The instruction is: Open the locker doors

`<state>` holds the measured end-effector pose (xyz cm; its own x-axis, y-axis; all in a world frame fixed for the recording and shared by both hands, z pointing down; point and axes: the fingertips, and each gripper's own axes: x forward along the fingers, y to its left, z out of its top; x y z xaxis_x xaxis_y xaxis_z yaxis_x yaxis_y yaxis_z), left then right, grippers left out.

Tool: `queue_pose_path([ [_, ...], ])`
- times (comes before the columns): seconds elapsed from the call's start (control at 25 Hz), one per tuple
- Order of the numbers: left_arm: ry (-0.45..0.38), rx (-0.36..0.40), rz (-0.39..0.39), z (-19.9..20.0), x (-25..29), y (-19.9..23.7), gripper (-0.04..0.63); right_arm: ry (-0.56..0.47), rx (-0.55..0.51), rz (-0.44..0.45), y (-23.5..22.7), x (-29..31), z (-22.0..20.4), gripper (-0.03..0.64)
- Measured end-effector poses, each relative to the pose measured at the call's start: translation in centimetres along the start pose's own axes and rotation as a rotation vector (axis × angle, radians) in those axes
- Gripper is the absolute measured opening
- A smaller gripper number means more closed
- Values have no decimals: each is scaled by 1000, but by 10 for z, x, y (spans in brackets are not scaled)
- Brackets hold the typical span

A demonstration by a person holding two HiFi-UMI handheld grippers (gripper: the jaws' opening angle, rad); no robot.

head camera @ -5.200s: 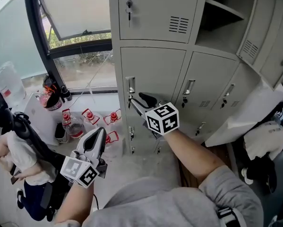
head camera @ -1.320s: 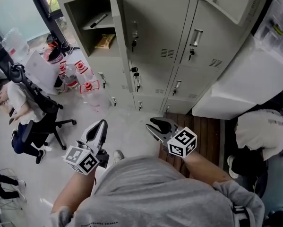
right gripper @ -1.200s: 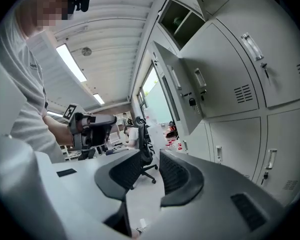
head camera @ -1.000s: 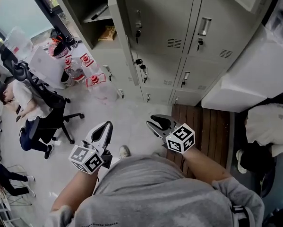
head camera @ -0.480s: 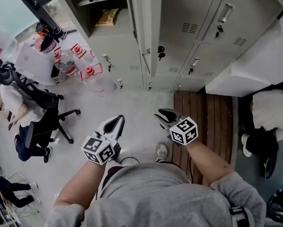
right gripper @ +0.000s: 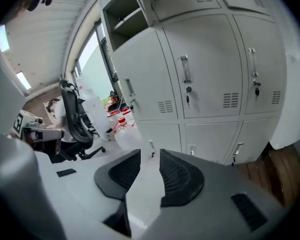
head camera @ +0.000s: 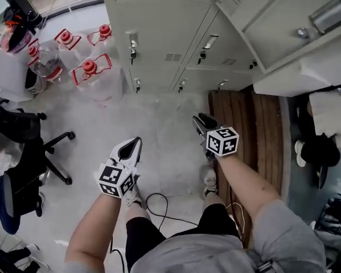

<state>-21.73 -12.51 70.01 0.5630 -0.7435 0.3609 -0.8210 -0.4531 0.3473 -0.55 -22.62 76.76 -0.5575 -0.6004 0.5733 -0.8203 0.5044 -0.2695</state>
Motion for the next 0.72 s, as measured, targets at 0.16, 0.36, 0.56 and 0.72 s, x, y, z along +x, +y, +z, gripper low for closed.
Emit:
queue_pose_path([
  [0.16, 21, -4, 7, -85, 52, 34, 5, 12, -56, -68, -62, 78, -56, 114],
  [0.36, 38, -12, 1, -166, 129, 64, 5, 29, -127, -124, -137, 158, -103, 122],
  [0.56, 62, -43, 4, -204, 195, 88, 5, 23, -153, -130, -180, 208, -111, 132],
  [0.72, 46, -14, -6, -206, 242, 104, 5, -22, -164, -118, -194, 248, -89, 142],
])
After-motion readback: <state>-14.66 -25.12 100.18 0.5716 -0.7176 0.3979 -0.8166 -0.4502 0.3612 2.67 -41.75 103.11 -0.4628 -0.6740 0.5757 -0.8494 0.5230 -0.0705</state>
